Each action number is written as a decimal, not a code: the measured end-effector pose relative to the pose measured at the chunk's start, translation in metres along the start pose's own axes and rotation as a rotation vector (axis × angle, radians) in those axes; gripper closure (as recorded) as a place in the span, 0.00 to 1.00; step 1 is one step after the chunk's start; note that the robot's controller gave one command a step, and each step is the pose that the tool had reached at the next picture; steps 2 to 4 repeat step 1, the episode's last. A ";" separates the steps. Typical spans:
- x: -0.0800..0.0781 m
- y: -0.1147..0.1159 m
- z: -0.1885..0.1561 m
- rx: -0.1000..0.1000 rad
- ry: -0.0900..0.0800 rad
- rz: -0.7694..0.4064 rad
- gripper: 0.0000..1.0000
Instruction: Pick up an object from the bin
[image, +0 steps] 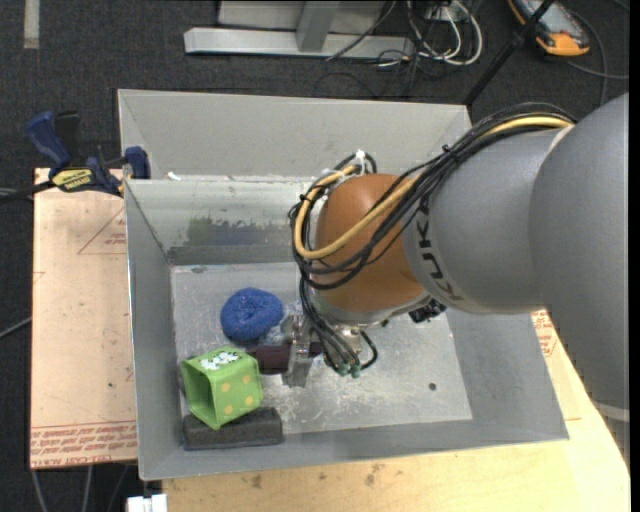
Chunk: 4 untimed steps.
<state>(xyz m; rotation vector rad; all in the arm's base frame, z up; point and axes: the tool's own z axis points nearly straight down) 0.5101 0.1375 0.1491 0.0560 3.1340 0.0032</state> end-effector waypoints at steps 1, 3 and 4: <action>0.003 0.027 -0.166 -0.001 -0.001 0.006 1.00; 0.003 0.027 -0.166 -0.001 -0.001 0.006 1.00; 0.003 0.027 -0.166 -0.001 -0.001 0.006 1.00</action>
Offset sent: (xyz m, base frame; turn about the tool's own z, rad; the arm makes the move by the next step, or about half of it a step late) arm 0.0000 0.0000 0.0000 0.0000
